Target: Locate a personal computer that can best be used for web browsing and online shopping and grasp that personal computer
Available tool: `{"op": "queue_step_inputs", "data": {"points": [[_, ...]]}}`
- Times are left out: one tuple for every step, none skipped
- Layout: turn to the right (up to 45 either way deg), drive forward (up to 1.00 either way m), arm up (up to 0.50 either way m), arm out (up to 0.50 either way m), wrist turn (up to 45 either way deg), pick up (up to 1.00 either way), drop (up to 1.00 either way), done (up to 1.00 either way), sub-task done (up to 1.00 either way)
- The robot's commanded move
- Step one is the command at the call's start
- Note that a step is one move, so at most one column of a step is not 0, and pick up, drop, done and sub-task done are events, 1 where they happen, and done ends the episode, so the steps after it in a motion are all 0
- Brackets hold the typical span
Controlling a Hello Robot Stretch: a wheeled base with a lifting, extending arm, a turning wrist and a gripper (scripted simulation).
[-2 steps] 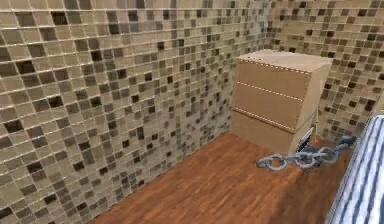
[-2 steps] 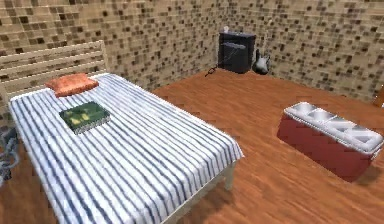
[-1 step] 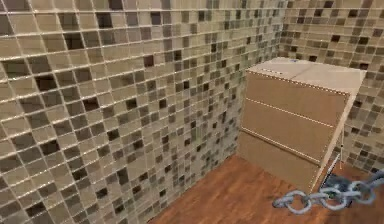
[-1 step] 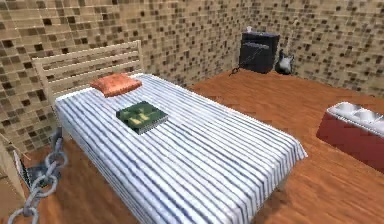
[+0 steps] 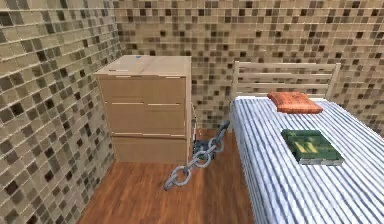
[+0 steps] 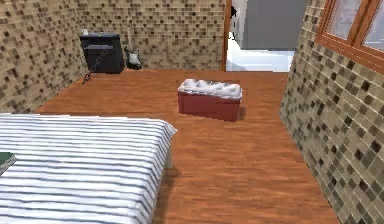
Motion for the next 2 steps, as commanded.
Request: {"op": "queue_step_inputs", "data": {"points": [[0.0, 1.00, 0.00, 0.00, 0.0, 0.00, 0.00, 0.00, 0.00], [-45.0, 0.00, 0.00, 0.00, 0.0, 0.00, 0.00, 0.00, 0.00]]}}
